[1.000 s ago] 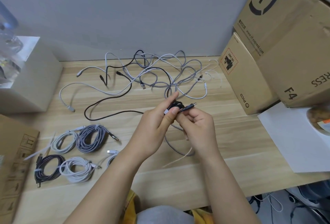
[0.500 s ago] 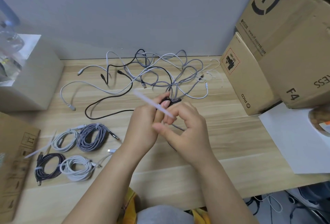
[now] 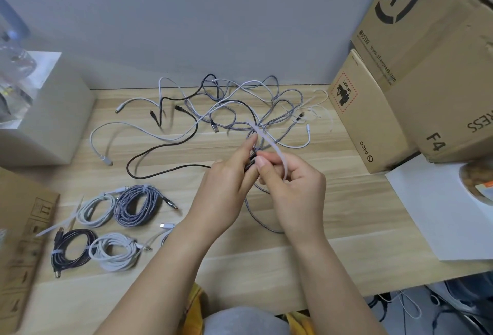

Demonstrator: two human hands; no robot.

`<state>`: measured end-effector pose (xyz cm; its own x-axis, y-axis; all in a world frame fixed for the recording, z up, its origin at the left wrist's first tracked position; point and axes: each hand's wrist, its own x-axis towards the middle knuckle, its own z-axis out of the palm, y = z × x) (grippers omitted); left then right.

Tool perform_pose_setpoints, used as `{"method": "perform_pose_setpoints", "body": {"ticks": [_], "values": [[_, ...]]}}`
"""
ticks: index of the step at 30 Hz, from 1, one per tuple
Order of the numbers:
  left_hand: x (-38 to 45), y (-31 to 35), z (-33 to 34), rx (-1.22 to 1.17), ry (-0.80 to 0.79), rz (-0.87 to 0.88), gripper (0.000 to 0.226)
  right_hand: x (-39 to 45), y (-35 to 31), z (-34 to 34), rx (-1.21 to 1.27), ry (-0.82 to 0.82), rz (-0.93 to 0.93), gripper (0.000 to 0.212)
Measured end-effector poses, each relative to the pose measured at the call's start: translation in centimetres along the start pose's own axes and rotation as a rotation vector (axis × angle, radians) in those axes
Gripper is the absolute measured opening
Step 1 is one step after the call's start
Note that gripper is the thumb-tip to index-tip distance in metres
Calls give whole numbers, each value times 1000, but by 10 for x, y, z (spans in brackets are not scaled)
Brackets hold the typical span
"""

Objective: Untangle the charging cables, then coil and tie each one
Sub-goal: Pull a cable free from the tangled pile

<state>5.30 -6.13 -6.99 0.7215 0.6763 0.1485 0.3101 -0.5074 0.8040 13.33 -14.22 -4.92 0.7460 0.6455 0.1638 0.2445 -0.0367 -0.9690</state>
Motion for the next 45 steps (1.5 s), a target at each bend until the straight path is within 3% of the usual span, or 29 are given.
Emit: {"method": "perform_pose_setpoints", "body": {"ticks": [6,13,17,21,31,36,40,45], "values": [[1,4,-3,-411,4,-130,31,-5,-6,0,179,-120,-22,13],[6,6,-6,-538,70,-288,29,-6,-11,0,459,-105,61,22],[4,11,-8,-589,78,-270,26,-4,-15,-1,425,-138,187,35],[5,13,-12,-637,110,-276,27,-3,-12,-1,395,-157,247,27],[6,13,-16,-620,101,-257,25,-2,-10,1,263,-207,276,26],[4,12,-14,-533,111,-242,24,-2,-10,1,255,-175,310,37],[3,6,-12,-374,116,-191,24,-3,-10,0,250,-174,320,36],[3,6,-11,-397,130,-214,25,-3,-9,0,249,-185,327,31]]}}
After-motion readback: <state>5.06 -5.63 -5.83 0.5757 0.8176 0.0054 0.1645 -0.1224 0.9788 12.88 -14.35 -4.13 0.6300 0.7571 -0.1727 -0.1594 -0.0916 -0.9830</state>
